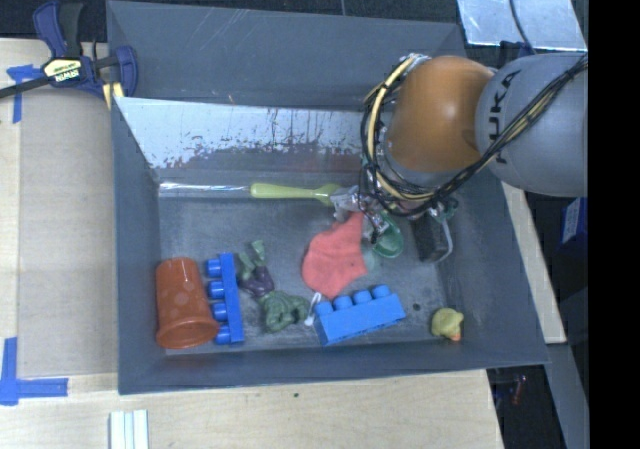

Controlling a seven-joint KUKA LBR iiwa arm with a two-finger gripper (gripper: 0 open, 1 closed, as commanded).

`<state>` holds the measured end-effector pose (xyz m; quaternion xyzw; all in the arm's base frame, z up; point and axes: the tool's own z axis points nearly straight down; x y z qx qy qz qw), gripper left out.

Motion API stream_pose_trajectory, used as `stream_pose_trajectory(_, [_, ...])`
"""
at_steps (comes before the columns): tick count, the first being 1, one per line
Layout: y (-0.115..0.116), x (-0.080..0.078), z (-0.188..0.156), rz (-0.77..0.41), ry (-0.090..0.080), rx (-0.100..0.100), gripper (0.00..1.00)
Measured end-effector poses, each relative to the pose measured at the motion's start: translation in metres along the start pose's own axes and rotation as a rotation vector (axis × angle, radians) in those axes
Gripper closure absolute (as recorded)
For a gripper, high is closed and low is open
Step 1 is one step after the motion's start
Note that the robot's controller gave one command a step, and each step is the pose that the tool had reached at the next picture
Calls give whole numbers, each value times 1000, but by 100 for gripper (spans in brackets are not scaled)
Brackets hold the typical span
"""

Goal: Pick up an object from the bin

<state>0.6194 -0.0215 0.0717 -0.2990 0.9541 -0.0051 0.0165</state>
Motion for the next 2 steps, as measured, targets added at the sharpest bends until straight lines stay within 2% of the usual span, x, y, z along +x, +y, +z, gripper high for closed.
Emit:
stream_pose_trajectory(1, [-4,5,-73,-3,3,-2,100])
stream_pose_trajectory(2, [-3,4,-164,-89,4,-5,100])
